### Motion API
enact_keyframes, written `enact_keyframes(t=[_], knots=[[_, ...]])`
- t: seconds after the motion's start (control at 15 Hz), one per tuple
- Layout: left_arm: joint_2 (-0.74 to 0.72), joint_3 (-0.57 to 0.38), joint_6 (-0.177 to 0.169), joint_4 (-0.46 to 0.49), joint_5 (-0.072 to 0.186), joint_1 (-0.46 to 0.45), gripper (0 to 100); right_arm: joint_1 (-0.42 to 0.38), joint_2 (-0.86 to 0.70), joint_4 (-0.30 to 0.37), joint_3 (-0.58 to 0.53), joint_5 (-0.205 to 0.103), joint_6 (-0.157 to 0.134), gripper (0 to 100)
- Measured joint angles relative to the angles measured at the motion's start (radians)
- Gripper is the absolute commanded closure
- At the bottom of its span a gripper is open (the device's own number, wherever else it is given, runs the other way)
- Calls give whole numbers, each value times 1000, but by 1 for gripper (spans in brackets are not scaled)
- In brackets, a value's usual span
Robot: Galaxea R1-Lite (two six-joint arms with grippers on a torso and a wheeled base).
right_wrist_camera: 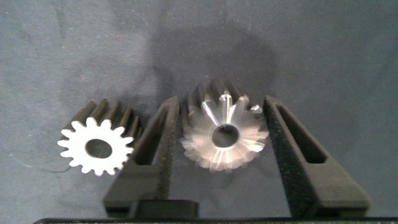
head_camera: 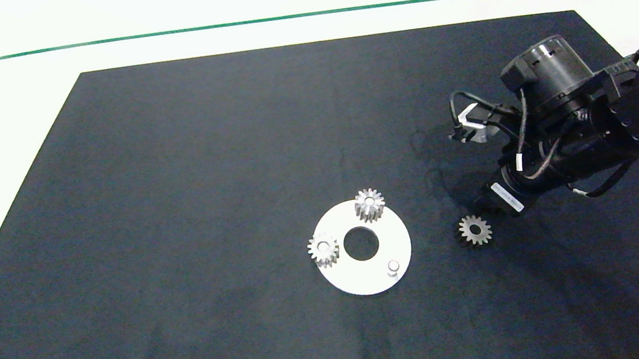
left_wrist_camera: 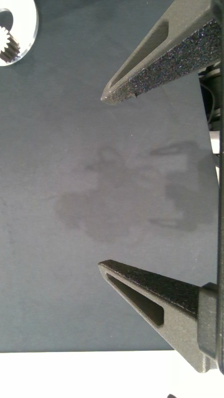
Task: Remove an incorrectly installed larger gear and replace it with the correct smaller gear
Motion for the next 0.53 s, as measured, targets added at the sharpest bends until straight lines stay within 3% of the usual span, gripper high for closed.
enact_keyframes(t=[0.27,0.53], knots=[[0,1,0,0,0,0,0,5,-11,3,0,9,0,0],[-1,2,0,4,0,0,0,92,-63,5,-1,38,1,0]])
